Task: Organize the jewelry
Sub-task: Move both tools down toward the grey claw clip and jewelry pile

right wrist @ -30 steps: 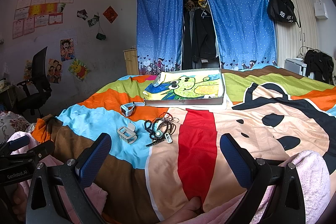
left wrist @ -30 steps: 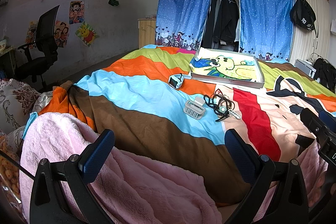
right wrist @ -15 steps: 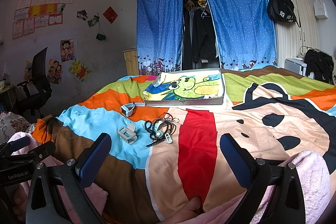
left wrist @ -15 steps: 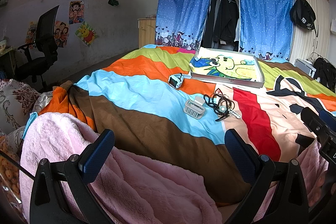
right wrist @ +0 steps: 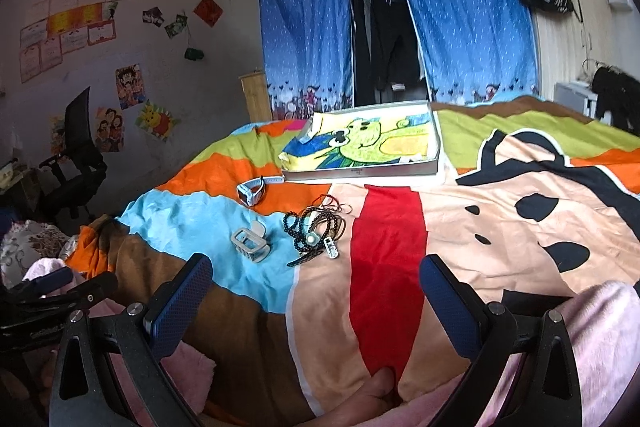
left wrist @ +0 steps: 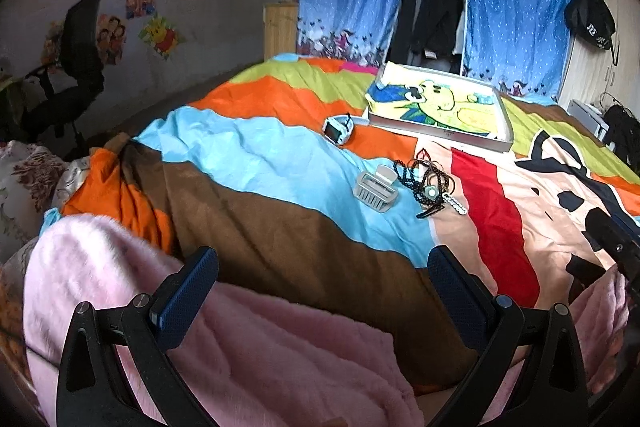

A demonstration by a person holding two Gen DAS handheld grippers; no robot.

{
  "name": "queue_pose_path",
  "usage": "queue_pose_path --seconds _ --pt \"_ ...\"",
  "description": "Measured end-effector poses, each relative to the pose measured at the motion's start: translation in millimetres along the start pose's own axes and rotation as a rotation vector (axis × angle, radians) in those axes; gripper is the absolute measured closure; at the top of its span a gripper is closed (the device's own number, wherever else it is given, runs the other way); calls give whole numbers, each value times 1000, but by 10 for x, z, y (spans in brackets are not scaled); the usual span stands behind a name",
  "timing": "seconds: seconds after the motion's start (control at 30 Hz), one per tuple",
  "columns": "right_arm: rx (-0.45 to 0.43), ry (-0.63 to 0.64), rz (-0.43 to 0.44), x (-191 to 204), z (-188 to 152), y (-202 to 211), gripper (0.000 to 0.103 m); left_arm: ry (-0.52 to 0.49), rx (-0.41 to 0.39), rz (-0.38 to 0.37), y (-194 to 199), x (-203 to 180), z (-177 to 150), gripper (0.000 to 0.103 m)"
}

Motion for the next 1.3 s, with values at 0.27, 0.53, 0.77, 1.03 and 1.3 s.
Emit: queue_pose_path --seconds 0.27,0.53,0.77,1.03,1.3 --pt "102 58 30 -255 203 -383 0 -98 99 -51 -512 -55 360 1" --pt "250 97 96 -386 167 -1047 0 -205 251 -95 -1291 -168 533 1" --pt "372 176 141 -283 -57 -1602 20 -341 312 -124 -1856 -328 497 1" --pt "463 210 155 -280 -287 -2010 48 -328 375 -154 -2258 -361 401 1" --pt "493 236 140 -307 -385 -2216 60 -339 386 -137 -2428 -400 375 9"
Point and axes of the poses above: each gripper's, at about its wrist camera, not at the fingertips, and y roughly against the way its jaws point, x to its left, z to its top, the point moved 7 cm from there along -y, roughly the way its jaws point, and after that the axes turned 1 degree about -z, right-handed, at the moved point
